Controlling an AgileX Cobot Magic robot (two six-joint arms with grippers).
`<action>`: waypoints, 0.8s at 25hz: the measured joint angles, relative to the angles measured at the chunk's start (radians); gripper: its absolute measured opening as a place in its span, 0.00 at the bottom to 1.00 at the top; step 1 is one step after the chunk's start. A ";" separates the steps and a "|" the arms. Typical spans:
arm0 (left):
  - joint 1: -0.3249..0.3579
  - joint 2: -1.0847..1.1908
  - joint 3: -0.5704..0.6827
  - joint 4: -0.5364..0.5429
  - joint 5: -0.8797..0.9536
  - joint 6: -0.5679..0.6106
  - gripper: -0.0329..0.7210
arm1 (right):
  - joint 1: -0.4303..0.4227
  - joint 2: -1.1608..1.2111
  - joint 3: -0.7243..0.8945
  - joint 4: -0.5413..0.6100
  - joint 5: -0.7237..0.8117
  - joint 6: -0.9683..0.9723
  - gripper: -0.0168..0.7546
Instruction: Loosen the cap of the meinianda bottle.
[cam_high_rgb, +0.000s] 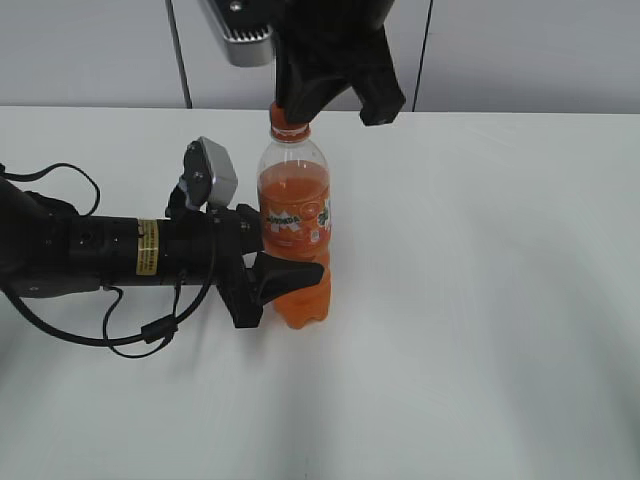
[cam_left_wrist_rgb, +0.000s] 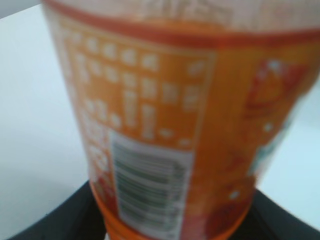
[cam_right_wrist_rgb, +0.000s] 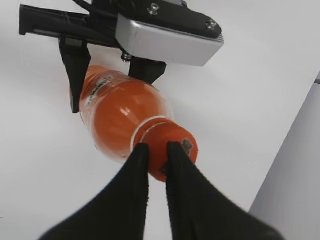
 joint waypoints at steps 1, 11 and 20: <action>0.000 0.000 0.000 0.001 0.000 0.000 0.57 | 0.000 -0.003 0.000 0.004 0.001 0.027 0.13; -0.001 0.000 0.000 0.001 0.000 0.007 0.57 | 0.000 -0.095 0.001 0.056 0.005 0.379 0.15; -0.001 0.000 0.000 0.002 0.000 0.007 0.57 | 0.000 -0.116 0.001 0.016 0.006 1.204 0.66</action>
